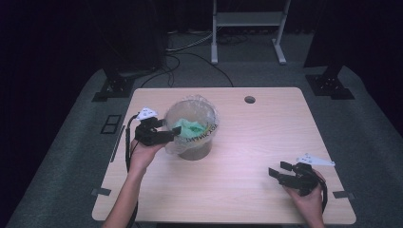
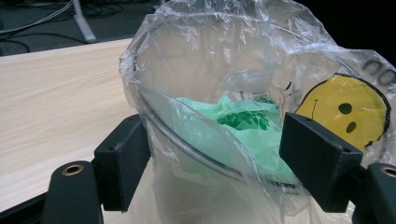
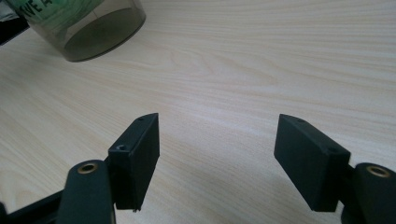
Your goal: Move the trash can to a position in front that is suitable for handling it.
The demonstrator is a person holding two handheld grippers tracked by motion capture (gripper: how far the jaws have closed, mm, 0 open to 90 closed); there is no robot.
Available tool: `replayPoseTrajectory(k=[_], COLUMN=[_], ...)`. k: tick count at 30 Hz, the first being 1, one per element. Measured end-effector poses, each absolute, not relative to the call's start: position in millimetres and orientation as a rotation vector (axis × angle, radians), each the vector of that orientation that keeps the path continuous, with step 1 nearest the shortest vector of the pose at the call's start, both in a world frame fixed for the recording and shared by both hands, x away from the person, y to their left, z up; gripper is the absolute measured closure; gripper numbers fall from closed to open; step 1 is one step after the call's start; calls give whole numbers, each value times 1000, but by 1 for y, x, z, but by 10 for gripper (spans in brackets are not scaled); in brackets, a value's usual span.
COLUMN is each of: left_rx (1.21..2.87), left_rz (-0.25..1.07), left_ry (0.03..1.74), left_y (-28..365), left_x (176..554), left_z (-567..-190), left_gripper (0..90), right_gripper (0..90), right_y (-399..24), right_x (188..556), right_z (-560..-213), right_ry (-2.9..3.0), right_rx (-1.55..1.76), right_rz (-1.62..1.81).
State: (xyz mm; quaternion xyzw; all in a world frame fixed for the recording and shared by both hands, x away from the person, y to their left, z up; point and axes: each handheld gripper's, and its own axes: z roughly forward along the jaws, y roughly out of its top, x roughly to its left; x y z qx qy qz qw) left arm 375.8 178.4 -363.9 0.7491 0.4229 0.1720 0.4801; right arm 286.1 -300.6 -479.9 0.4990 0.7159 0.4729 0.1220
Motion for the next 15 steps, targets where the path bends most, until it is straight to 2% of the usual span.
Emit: replayPoseTrajectory(k=[15], left_rx=[1823], left_rz=[371], left_ry=[953], left_y=[164], left_x=[364], left_z=[-369], left_gripper=[243], right_gripper=[304], right_y=[-300], right_x=[285], right_z=[-481], right_ry=[2068], right_rx=[1471], right_rz=[1373])
